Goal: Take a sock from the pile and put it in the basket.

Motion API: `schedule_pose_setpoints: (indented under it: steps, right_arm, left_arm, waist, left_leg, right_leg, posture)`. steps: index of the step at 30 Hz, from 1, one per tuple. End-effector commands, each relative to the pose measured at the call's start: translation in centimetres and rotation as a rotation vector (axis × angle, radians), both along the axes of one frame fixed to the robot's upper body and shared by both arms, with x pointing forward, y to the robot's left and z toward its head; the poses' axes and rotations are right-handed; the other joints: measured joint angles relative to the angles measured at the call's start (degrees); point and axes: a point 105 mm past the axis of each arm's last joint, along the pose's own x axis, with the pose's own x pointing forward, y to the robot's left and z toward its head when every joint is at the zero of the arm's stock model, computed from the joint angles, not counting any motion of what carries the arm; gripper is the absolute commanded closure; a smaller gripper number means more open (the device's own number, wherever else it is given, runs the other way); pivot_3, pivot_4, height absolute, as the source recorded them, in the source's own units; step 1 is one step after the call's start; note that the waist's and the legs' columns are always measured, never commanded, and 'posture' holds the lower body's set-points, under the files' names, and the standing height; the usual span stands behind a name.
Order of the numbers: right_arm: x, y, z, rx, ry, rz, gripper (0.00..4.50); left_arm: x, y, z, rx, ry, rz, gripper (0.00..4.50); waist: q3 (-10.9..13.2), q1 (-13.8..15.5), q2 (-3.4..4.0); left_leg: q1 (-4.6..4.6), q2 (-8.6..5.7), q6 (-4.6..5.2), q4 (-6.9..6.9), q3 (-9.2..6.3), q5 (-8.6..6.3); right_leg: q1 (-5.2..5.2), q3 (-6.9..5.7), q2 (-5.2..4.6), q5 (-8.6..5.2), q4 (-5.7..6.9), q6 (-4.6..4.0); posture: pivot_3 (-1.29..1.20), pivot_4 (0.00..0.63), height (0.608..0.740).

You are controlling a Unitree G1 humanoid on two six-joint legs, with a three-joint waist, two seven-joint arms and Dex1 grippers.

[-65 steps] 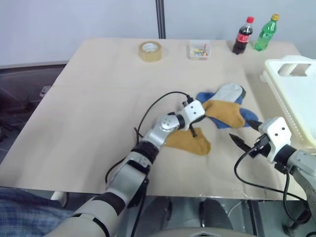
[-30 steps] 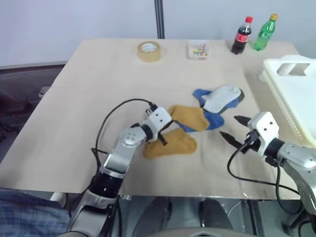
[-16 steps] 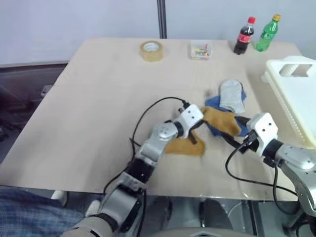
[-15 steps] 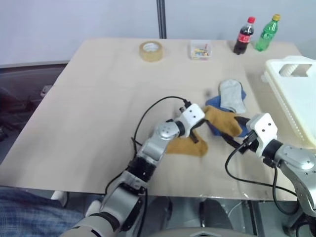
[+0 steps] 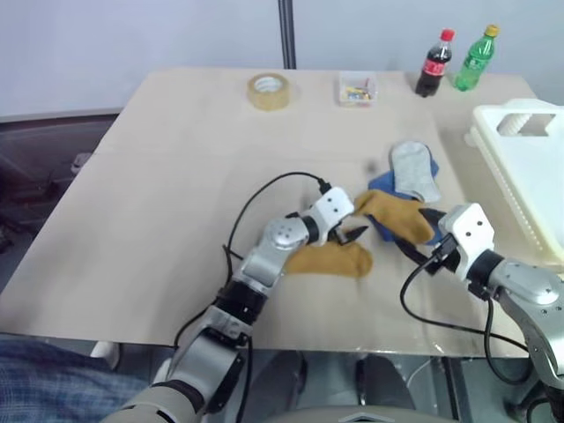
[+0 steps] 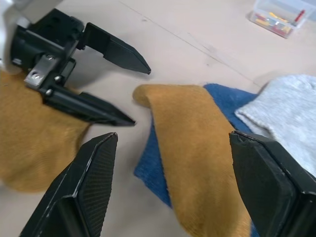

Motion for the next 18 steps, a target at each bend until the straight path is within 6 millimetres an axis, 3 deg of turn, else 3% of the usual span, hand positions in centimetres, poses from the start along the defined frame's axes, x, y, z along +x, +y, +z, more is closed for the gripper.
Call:
schedule_pose_setpoints:
  steps: [1, 4, 7, 14, 18]
  right_arm:
    - [0.01, 0.40, 1.18, -0.001, -0.059, 0.018, 0.74]
    - [0.09, 0.34, 1.22, -0.002, -0.062, 0.016, 0.74]
    - [0.02, 0.38, 1.25, -0.003, -0.064, 0.016, 0.74]
    - [-0.21, 0.25, 1.11, -0.011, -0.061, 0.012, 0.74]
    - [-0.24, 0.43, 0.95, -0.010, -0.058, 0.016, 0.74]
  left_arm:
    - [0.46, -0.05, 0.92, -0.009, -0.051, 0.006, 0.53]
    - [0.35, -0.52, 0.48, -0.001, -0.044, -0.015, 0.53]
    - [0.21, -0.86, 0.16, 0.018, -0.052, -0.042, 1.27]
    - [0.49, -0.67, 0.08, 0.009, -0.051, -0.023, 4.43]
    - [0.21, -0.94, 0.84, -0.036, -0.068, -0.034, 4.43]
  waist:
    - [0.0, 0.0, 0.00]
    - [0.0, 0.0, 0.00]
    - [0.0, 0.0, 0.00]
    - [0.0, 0.0, 0.00]
    - [0.0, 0.0, 0.00]
  left_leg:
    - [0.00, 0.00, 0.00, 0.00, 0.00, 0.00]
    - [0.00, 0.00, 0.00, 0.00, 0.00, 0.00]
    - [0.00, 0.00, 0.00, 0.00, 0.00, 0.00]
    - [0.00, 0.00, 0.00, 0.00, 0.00, 0.00]
    - [0.00, 0.00, 0.00, 0.00, 0.00, 0.00]
  right_leg:
    - [0.00, 0.00, 0.00, 0.00, 0.00, 0.00]
    - [0.00, 0.00, 0.00, 0.00, 0.00, 0.00]
    - [0.00, 0.00, 0.00, 0.00, 0.00, 0.00]
    - [0.00, 0.00, 0.00, 0.00, 0.00, 0.00]
    - [0.00, 0.00, 0.00, 0.00, 0.00, 0.00]
  posture:
    - [0.00, 0.150, 0.740]
    - [0.00, 0.150, 0.740]
    - [0.00, 0.150, 0.740]
    - [0.00, 0.150, 0.740]
    - [0.00, 0.150, 0.740]
